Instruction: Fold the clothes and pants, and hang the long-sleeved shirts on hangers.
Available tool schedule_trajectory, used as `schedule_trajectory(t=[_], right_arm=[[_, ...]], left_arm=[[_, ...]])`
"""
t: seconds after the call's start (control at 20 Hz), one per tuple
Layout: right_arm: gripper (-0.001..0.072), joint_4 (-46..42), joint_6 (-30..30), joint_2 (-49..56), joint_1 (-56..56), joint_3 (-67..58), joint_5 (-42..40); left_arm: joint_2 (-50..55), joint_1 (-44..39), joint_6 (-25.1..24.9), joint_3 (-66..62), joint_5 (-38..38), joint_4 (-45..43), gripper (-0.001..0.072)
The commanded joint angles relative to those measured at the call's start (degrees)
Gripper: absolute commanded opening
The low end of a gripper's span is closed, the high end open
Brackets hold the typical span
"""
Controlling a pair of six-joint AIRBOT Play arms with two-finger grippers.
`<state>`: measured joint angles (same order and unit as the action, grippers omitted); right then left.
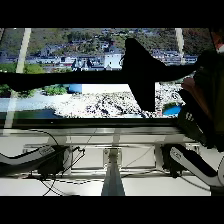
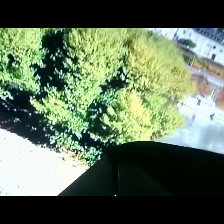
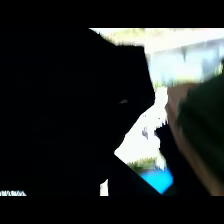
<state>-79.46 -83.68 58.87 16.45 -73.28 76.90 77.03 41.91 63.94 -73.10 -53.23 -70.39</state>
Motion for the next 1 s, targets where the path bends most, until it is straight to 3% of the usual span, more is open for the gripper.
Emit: schedule_trajectory(t=[0.0, 0.15, 0.4, 0.7, 0.95], right_arm=[[0.0015, -0.72, -0.7, -12.09, 0.11, 18.45, 3.56], [0.0015, -0.04, -2.71, -20.44, 0.09, 28.87, 6.67], [0.0016, 0.98, -2.78, -23.8, 0.07, 36.52, 13.49], [0.0016, 1.31, -2.84, -23.69, 0.04, 44.22, 3.39], [0.0016, 5.2, -2.84, -23.74, 0.04, 44.24, -5.66]], left_arm=[[2.23, 0.15, -0.02, -0.04, -5.6, -11.02, 0.001], [2.05, 0.15, -0.04, -0.04, -6.62, -19.21, 0.0009], [1.97, -0.81, -0.48, -0.04, -5.53, -19.17, 0.0009], [0.85, -3.54, -0.46, -1.55, -0.26, -18.97, 0.001], [-4.33, -6.51, -0.46, -9.79, 12.02, -18.97, 0.001]])
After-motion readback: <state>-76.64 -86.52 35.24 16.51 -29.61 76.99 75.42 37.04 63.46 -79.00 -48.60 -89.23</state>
